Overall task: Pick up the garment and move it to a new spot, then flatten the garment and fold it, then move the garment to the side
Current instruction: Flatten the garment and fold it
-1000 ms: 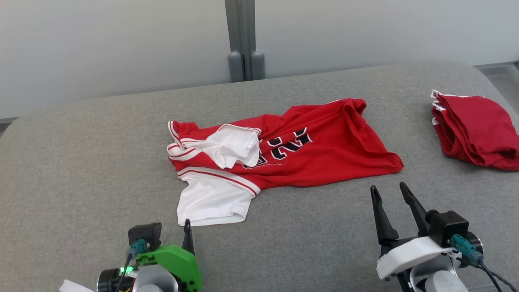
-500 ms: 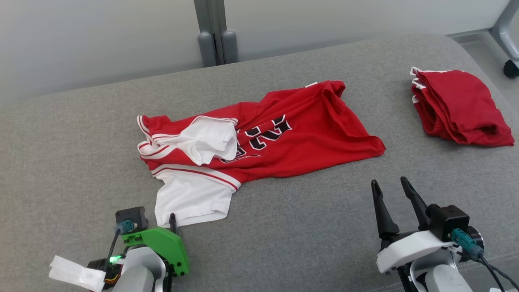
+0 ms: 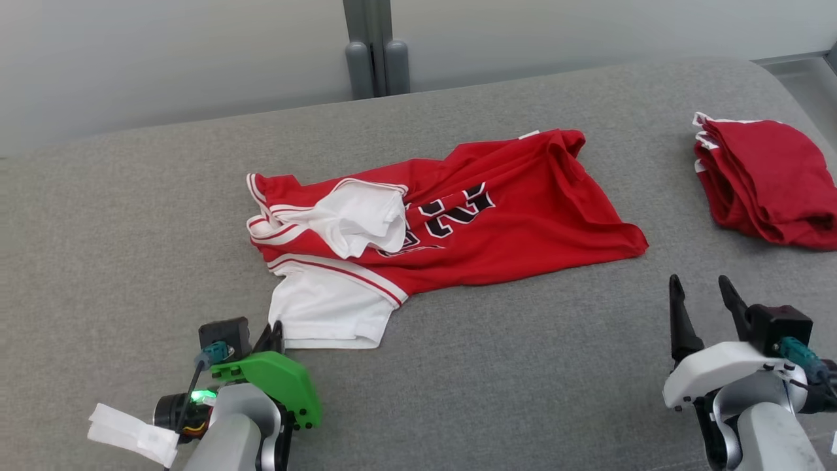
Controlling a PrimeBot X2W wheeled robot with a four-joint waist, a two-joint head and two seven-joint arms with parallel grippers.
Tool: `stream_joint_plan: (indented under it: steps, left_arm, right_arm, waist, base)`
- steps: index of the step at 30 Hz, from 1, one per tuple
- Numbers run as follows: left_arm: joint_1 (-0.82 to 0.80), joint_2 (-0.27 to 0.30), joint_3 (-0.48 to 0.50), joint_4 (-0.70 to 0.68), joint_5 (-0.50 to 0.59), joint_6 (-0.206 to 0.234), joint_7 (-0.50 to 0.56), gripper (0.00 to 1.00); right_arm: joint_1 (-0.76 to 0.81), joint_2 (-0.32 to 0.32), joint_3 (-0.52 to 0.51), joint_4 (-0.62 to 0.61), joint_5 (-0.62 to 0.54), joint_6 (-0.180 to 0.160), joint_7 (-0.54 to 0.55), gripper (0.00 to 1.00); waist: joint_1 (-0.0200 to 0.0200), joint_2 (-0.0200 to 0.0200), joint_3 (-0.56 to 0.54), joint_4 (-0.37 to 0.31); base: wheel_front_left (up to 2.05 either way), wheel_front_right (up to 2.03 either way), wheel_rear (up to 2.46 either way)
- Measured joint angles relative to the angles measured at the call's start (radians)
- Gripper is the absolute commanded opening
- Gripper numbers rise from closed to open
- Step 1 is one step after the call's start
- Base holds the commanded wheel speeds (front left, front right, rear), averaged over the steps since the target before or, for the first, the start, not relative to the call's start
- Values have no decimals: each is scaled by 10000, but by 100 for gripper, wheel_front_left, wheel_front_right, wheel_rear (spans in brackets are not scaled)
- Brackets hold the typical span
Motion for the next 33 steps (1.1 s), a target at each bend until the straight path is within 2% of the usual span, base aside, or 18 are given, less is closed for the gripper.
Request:
stream_joint_plan:
  steps: [8,16,21,22,23,27,33]
  left_arm:
    - [384,81,-52,-1246,0,180,-167,0]
    - [698,205,-217,-2368,15,337,79,0]
    - [821,219,-274,-2769,15,431,121,0]
    - [838,222,-284,-2815,15,454,121,0]
    - [851,234,-290,-2857,15,456,119,0]
    - [887,259,-293,-2987,13,483,61,0]
    - [883,337,-274,-3285,2,500,-123,0]
  right_arm:
    - [-1218,0,-913,1425,-1070,0,959,100]
    - [-2226,-186,-1553,3405,-1509,0,1058,100]
    - [-2723,-186,-1611,4437,-1628,0,1174,100]
    - [-2846,-184,-1559,4625,-1586,0,1179,82]
    - [-2964,-184,-1499,4788,-1505,0,1191,55]
    - [-3253,-171,-1181,5269,-1149,-2,1292,0]
    - [-3427,-132,-382,5467,-142,-2,1024,0]
  waist:
    - [0,0,54,739]
    - [0,0,330,1401]
    - [0,0,532,1628]
    - [0,0,563,1653]
    - [0,0,583,1664]
    - [0,0,556,1598]
    - [0,0,410,1400]
  base:
    - [0,0,0]
    - [0,0,0]
    - [0,0,0]
    - [0,0,0]
    - [0,0,0]
    - [0,0,0]
    - [0,0,0]
